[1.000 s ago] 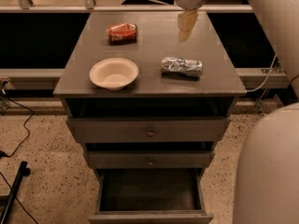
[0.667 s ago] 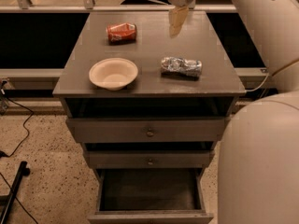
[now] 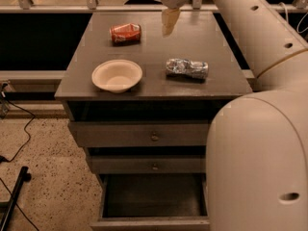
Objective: Place coke can into bottom drawer
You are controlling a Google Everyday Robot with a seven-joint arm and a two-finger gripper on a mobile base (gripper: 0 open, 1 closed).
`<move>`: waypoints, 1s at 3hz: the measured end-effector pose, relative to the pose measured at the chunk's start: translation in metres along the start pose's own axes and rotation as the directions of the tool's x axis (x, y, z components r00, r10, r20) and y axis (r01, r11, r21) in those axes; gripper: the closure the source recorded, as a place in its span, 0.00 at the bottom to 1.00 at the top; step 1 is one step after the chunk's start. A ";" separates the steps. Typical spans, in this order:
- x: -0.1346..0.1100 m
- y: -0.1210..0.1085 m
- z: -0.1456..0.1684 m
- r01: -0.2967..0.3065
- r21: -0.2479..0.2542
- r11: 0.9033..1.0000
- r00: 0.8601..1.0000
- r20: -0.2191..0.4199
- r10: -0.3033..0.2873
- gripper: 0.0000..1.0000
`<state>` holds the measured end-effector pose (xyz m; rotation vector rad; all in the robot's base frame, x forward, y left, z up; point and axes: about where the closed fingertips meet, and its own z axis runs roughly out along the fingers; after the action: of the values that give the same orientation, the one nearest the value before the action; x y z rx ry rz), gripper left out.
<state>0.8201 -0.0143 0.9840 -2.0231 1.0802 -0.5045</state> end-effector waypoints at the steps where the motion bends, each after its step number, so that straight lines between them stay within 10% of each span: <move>1: 0.000 -0.009 0.024 -0.029 0.048 0.998 1.000 0.005 0.029 0.00; 3: -0.023 -0.026 0.077 -0.068 0.106 0.992 0.995 0.074 0.060 0.03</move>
Offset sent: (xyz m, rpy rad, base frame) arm 0.0584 0.0650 -0.0117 0.1730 -0.0809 0.0128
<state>0.8707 0.0477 0.9566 -1.8912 1.0492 -0.4462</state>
